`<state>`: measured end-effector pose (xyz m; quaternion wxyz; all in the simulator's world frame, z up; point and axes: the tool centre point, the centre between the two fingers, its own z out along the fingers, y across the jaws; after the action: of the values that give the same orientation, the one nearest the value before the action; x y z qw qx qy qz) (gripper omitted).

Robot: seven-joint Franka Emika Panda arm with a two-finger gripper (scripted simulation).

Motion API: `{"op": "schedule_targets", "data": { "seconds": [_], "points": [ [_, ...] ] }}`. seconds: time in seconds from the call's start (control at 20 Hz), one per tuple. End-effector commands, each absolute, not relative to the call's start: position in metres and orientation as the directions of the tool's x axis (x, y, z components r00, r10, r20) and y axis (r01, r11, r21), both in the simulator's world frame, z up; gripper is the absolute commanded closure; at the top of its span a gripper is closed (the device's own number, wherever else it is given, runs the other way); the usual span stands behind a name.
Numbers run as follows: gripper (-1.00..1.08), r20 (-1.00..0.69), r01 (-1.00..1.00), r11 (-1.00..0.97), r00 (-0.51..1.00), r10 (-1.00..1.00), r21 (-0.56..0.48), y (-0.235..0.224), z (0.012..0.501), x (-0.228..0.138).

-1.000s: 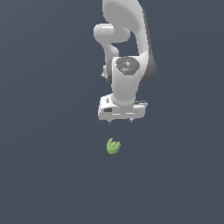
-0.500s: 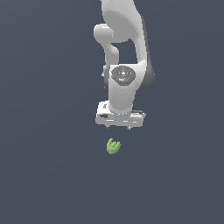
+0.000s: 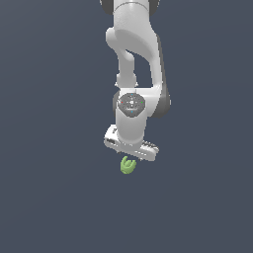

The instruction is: Pick up the object and move it to a goal position.

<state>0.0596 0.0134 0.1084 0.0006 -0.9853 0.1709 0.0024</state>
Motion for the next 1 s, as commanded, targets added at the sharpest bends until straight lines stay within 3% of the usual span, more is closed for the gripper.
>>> {"op": "schedule_targets", "data": {
  "seconds": [0.0, 0.95],
  "points": [
    [-0.92, -0.003, -0.387, -0.922, 0.922, -0.387, -0.001, 0.01, 0.102, 0.067],
    [-0.92, 0.0, -0.471, -0.882, 0.882, -0.471, 0.0, 0.004, 0.07, 0.078]
  ]
}}
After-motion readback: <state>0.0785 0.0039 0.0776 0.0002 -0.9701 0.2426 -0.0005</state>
